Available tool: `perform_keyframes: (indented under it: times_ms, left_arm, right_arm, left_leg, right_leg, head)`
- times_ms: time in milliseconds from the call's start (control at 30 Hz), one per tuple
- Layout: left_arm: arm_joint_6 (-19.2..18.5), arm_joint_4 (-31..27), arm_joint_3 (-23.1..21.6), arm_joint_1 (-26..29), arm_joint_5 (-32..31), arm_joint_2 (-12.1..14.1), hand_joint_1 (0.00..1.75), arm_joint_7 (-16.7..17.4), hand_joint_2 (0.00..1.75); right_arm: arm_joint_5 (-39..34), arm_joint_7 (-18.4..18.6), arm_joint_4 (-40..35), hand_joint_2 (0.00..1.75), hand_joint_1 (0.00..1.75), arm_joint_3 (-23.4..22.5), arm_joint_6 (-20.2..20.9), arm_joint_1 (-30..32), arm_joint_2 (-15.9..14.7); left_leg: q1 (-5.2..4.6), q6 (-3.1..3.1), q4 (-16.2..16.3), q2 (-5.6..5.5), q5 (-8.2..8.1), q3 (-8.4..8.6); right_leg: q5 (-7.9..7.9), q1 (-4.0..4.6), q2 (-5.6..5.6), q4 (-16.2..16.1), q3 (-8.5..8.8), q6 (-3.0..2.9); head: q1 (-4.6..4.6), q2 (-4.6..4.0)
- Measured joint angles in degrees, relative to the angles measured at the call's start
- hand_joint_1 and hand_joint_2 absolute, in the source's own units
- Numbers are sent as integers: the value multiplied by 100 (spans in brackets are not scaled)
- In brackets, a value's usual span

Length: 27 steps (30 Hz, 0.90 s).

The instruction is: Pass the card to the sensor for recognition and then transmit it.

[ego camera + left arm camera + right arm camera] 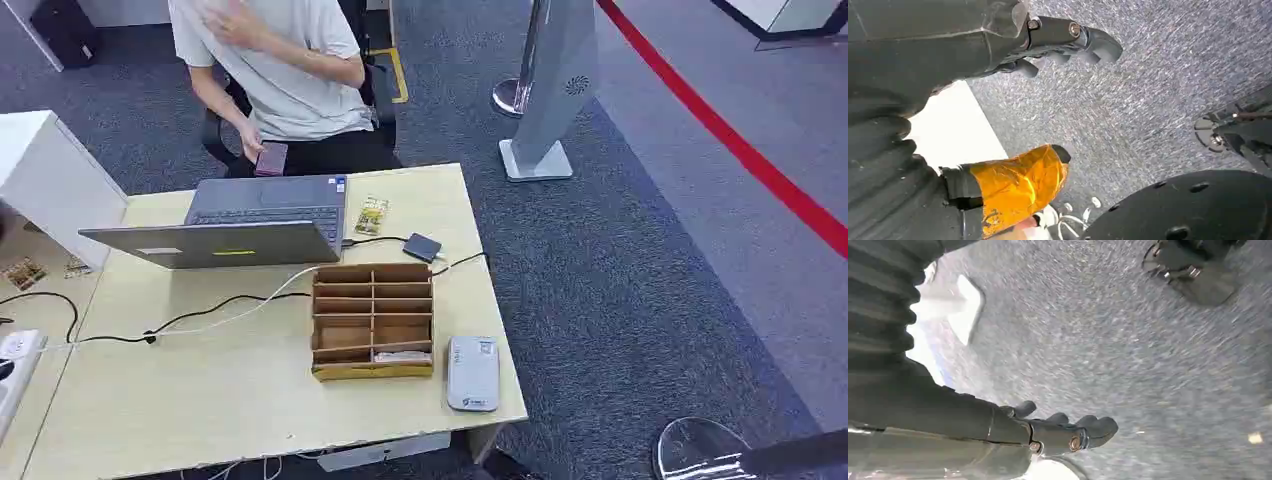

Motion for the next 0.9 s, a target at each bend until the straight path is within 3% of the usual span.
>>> perform_keyframes:
  times_ms: [167, 200, 233, 267, 300, 333, 367, 400, 433, 467, 500, 533, 633, 667, 700, 767, 800, 900]
  left_arm:
    - [-7, 46, 26, -20, -46, 7, 0, 2, 175]
    - [7, 48, 61, -20, 53, 7, 0, 11, 175]
    - [74, 54, 135, -27, 183, -18, 0, 37, 175]
    - [195, 66, 230, -27, 364, -55, 0, 48, 175]
    - [327, 79, 347, -19, 526, -116, 0, 48, 175]
    - [454, 81, 463, -3, 614, -159, 0, 48, 175]
    - [547, 81, 560, 37, 663, -234, 0, 48, 175]
    - [612, 83, 647, 123, 689, -282, 0, 48, 175]
    - [656, 92, 734, 181, 691, -297, 0, 74, 175]
    - [654, 107, 778, 182, 684, -339, 0, 79, 175]
    - [647, 116, 824, 122, 684, -381, 0, 72, 175]
    - [625, 129, 859, 69, 671, -420, 0, 63, 175]
    - [568, 129, 942, -18, 654, -492, 0, 9, 175]
    - [542, 131, 984, -17, 643, -490, 0, -22, 175]
    - [527, 131, 1010, -3, 610, -476, 0, -33, 175]
    - [498, 133, 1023, 36, 527, -457, 0, -50, 175]
    - [470, 133, 1027, 39, 486, -457, 0, -79, 175]
    - [437, 140, 1069, 5, 439, -457, 0, -158, 175]
  right_arm:
    - [-122, -90, 68, 0, 0, -308, -346, 69, -571]
    - [-21, -360, 57, 175, 0, -341, -474, 147, -726]
    - [36, -646, -95, 175, 0, -339, -414, 422, -904]
    - [-187, -654, -612, 175, 0, -321, -108, 1032, -1109]
    - [-643, -413, -1528, 175, 0, -301, 339, 1886, -1344]
    - [-1306, 84, -2624, 175, 0, -301, 679, 3008, -1716]
    - [-1831, 886, -3957, 175, 0, -301, 711, 4364, -2025]
    - [-2062, 1766, -5324, 175, 0, -297, 535, 5535, -2252]
    - [-1929, 2456, -6453, 175, 0, -243, -46, 6192, -2473]
    - [-1813, 2654, -7009, 175, 0, -122, -807, 6379, -2625]
    - [-1790, 2618, -7367, 175, 0, 97, -1385, 6429, -2677]
    - [-1801, 2535, -7574, 175, 0, 305, -1693, 6428, -2739]
    - [-2059, 1754, -7727, 175, 0, 376, -1691, 6405, -2750]
    - [-2023, 1355, -7810, 175, 0, 172, -1393, 6414, -2752]
    - [-1800, 762, -7935, 175, 0, -145, -837, 6336, -2662]
    - [-694, -773, -8050, 175, 0, -1106, 582, 5590, -2217]
    - [275, -1823, -7985, 175, 0, -1838, 1111, 4950, -1920]
    - [2114, -3775, -7901, 175, 0, -3952, 2017, 3414, -1462]
  left_leg:
    - [-3, 2, 10, -1, -2, -8]
    - [-4, 2, 13, -1, -2, -7]
    - [-5, 12, 22, -7, -10, 12]
    - [-6, 33, 28, -32, -31, 18]
    - [-21, 60, 36, -108, -53, 29]
    - [-53, 74, 51, -214, -60, 33]
    - [-101, 78, 39, -294, -61, 27]
    - [-122, 78, 15, -286, -60, -5]
    - [-94, 40, -10, -192, -85, -20]
    - [-10, -20, -29, 2, -112, -11]
    - [40, -34, -31, 94, -129, 4]
    - [51, -31, -21, 116, -131, 20]
    - [35, -19, -20, 84, -118, 57]
    - [38, -15, -19, 82, -113, 55]
    - [40, -15, -19, 83, -103, 54]
    - [50, -21, -20, 108, -89, 43]
    - [48, -22, -18, 135, -87, 45]
    - [11, 9, -15, 84, -67, 48]
  right_leg:
    - [2, -3, -1, -2, -1, 4]
    - [2, -4, -1, -5, -4, 5]
    - [-2, -3, -7, -17, -38, 9]
    - [-24, -3, -35, -29, -9, 34]
    - [-79, -14, -104, -35, 35, 68]
    - [-115, -47, -214, -32, 81, 85]
    - [-152, -107, -291, 15, 120, 94]
    - [-159, -139, -265, 62, 136, 77]
    - [-121, -107, -129, 42, 74, 18]
    - [-82, -23, 60, -7, 37, -24]
    - [-53, 28, 147, -45, 36, -17]
    - [-44, 45, 164, -63, 35, -15]
    - [-54, 31, 134, -59, 58, 1]
    - [-48, 34, 133, -55, 60, -1]
    - [-35, 35, 136, -54, 65, -5]
    - [-11, 43, 165, -52, 55, -17]
    - [6, 40, 195, -52, 34, -15]
    - [-11, 9, 140, -48, 33, 13]
  head:
    - [0, 0]
    - [2, 0]
    - [0, 0]
    - [-7, 0]
    - [-4, 0]
    - [-3, 0]
    - [55, 0]
    - [64, 0]
    - [26, 0]
    - [-2, 0]
    - [9, 0]
    - [4, 0]
    - [-11, 0]
    - [-4, 0]
    - [-4, 0]
    - [-4, 0]
    - [-11, 0]
    - [0, 0]
